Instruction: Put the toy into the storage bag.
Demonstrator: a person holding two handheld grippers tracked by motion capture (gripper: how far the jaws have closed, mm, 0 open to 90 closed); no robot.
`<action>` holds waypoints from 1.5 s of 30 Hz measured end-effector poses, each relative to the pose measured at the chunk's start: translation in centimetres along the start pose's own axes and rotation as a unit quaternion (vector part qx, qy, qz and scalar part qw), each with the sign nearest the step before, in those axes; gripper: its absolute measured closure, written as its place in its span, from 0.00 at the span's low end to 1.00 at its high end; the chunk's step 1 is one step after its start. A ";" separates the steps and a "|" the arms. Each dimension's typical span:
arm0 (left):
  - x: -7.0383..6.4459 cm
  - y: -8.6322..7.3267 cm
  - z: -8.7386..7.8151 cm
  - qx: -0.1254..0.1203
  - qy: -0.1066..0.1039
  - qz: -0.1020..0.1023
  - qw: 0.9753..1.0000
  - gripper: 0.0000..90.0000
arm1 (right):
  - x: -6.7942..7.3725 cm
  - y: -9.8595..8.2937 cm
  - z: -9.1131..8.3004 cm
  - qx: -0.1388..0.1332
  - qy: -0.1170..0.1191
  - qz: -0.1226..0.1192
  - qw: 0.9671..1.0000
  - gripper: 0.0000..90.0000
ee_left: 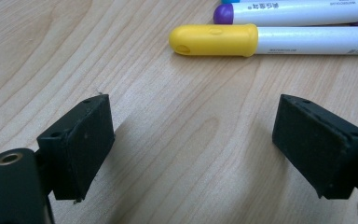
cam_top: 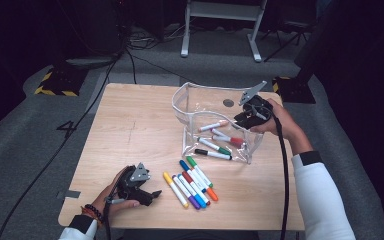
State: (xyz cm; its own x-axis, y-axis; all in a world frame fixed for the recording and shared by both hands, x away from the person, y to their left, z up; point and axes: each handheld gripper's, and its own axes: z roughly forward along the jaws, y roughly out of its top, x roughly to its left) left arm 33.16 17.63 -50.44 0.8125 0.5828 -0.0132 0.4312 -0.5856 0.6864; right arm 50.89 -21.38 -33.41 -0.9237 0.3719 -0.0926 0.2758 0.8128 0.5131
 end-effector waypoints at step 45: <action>-0.1 0.0 0.0 0.000 0.001 -0.001 1.000 0.14 | 11.9 -13.2 -0.8 -0.180 -0.073 0.074 0.978 0.39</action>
State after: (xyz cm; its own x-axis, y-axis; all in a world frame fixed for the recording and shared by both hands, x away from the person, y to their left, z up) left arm 33.12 17.59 -50.44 0.8102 0.5860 -0.0130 0.4334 -0.5840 0.6864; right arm 36.05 -28.08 -40.61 -0.8252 0.5556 -0.1017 0.2681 0.5437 0.7953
